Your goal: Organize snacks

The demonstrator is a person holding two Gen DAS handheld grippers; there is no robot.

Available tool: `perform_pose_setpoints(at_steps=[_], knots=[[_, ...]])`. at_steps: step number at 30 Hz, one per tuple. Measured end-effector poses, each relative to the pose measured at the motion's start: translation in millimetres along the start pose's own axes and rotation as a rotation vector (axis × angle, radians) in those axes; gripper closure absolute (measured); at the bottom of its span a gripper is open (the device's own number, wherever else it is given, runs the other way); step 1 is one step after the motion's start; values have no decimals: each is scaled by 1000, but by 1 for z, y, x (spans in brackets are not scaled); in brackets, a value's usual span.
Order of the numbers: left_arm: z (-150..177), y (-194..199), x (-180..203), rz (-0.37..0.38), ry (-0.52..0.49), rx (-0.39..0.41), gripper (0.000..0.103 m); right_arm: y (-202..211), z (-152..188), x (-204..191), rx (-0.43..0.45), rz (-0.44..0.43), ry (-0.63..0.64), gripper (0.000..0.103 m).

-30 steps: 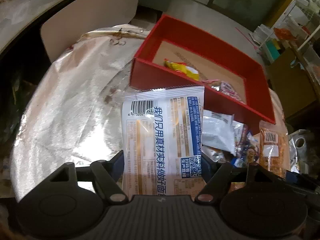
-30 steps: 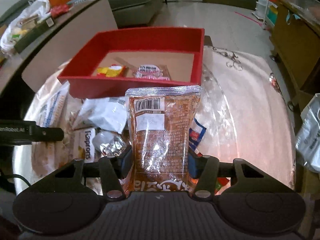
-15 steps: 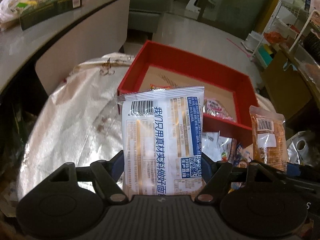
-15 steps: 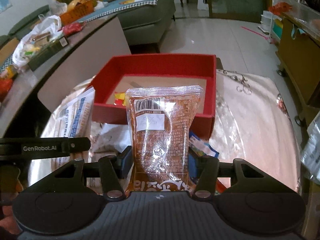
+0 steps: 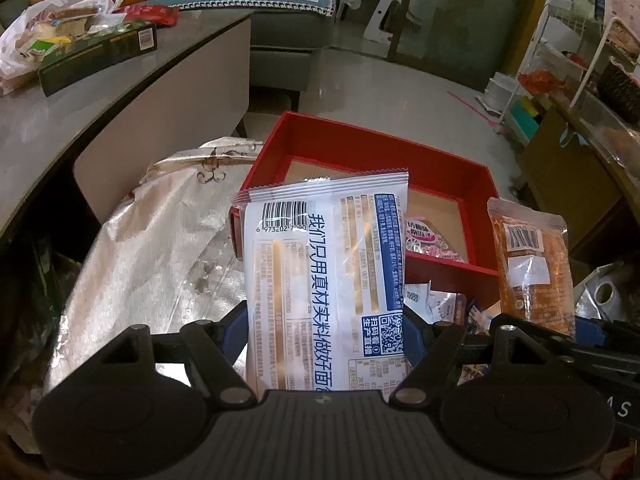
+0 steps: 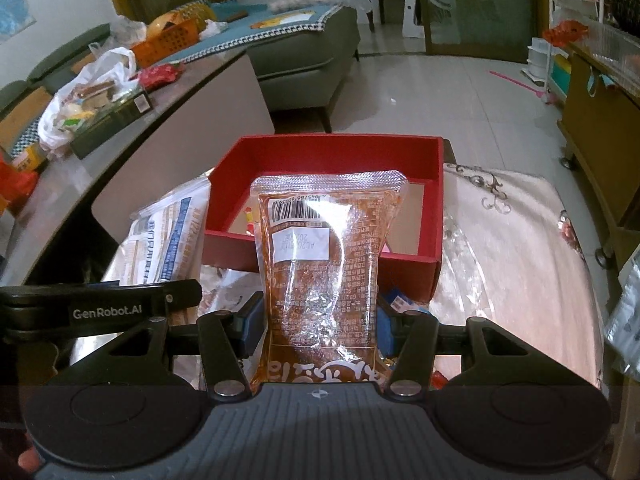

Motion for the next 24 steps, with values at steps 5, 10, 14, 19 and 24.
perform_pose_setpoints(at_steps=[5, 10, 14, 19, 24], knots=[[-2, 4, 4, -1, -6, 20, 35, 4, -3, 0, 17, -5, 2, 42], [-5, 9, 7, -3, -11, 44, 35, 7, -5, -1, 33, -10, 1, 41], [-8, 13, 9, -13, -17, 70, 35, 9, -9, -4, 48, -11, 3, 41], [-14, 17, 13, -22, -26, 102, 35, 11, -14, -7, 66, -20, 4, 42], [-20, 21, 14, -29, -24, 131, 35, 13, -21, -8, 86, -24, -2, 42]])
Point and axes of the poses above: each gripper's, at about its wrist camera, not at the fingertips, and y roughly against the way its jaws point, x to its right, z to its underside, the point moved 3 cm from there along -y, roughly the way its jaws point, and after that the axes turned 6 degrees about -x, right-handed, at the moved point
